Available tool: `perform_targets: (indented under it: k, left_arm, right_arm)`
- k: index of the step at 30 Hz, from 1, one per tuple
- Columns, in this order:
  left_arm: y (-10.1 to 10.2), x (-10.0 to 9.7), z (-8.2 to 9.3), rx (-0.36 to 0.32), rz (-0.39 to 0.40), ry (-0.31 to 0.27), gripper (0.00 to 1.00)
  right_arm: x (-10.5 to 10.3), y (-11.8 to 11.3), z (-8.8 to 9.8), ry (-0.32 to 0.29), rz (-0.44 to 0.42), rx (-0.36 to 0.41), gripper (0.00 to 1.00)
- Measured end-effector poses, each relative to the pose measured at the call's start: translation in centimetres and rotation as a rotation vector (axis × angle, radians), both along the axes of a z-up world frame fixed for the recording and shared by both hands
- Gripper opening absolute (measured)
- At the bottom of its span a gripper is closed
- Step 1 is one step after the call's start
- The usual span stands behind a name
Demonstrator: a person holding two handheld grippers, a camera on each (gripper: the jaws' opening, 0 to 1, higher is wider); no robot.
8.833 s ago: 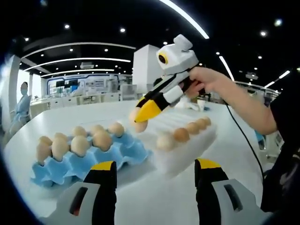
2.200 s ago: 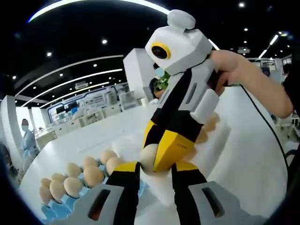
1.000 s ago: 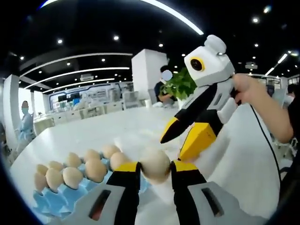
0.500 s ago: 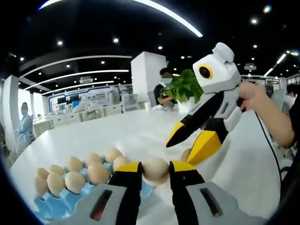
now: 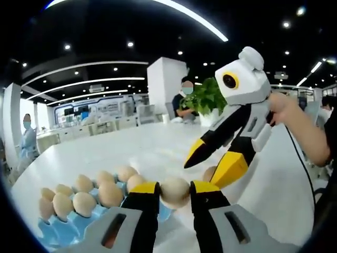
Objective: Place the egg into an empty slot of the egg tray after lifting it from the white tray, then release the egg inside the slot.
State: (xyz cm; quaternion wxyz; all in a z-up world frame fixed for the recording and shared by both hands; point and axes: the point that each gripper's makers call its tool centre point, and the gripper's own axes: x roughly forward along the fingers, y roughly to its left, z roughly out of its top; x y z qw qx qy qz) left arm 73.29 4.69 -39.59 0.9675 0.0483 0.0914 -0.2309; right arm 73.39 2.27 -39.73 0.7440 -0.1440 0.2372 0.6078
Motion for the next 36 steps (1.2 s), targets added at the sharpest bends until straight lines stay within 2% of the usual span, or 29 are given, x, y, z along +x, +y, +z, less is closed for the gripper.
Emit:
perform_targets:
  k: [3,7,8,10,11,16,17,18,21,24,27,30,34,36]
  left_arm:
    - [0.0,-0.1,-0.1,0.002,0.000,0.000,0.23]
    - [0.0,0.0,-0.1,0.001,-0.001,0.001,0.23]
    - [0.0,0.0,-0.1,0.002,-0.001,0.002,0.23]
    - [0.1,0.0,-0.1,0.002,0.000,0.002,0.23]
    - [0.1,0.0,-0.1,0.001,0.001,0.002,0.23]
    - [0.1,-0.1,-0.1,0.001,0.003,0.006,0.23]
    - [0.1,-0.1,-0.1,0.001,0.002,0.007,0.23]
    - [0.2,-0.1,-0.1,0.001,0.003,0.008,0.23]
    - [0.1,-0.1,-0.1,0.002,0.001,0.008,0.23]
    - [0.1,-0.2,-0.1,0.004,0.001,0.008,0.23]
    - [0.2,-0.3,-0.1,0.002,0.000,0.012,0.23]
    - [0.1,-0.4,-0.1,-0.002,-0.001,0.014,0.23]
    - [0.1,-0.4,-0.1,0.000,-0.003,0.015,0.23]
    - [0.1,-0.4,-0.1,-0.004,-0.006,0.017,0.23]
  right_arm:
    - [0.3,0.0,0.5,-0.026,0.019,-0.006,0.40]
    - [0.1,-0.3,-1.0,-0.176,0.135,-0.159,0.39]
    - [0.0,-0.5,-1.5,-0.238,0.165,-0.209,0.38]
    - [0.6,-0.3,-1.5,-0.346,0.221,-0.253,0.36]
    - [0.6,0.0,-1.3,-0.366,0.235,-0.245,0.35]
    - [0.2,0.8,-0.4,-0.362,0.258,-0.189,0.31]
    - [0.2,1.2,-0.1,-0.394,0.283,-0.173,0.31]
    - [0.1,1.2,-0.4,-0.429,0.327,-0.198,0.31]
    - [0.2,1.4,-0.7,-0.484,0.388,-0.216,0.34]
    - [-0.2,2.2,-0.4,-0.591,0.491,-0.182,0.32]
    - [-0.6,2.4,-1.0,-0.648,0.580,-0.201,0.31]
    - [0.0,2.6,-1.3,-0.634,0.591,-0.216,0.30]
    - [0.2,2.7,-1.7,-0.650,0.656,-0.228,0.30]
    - [-0.3,2.7,-2.0,-0.654,0.723,-0.231,0.27]
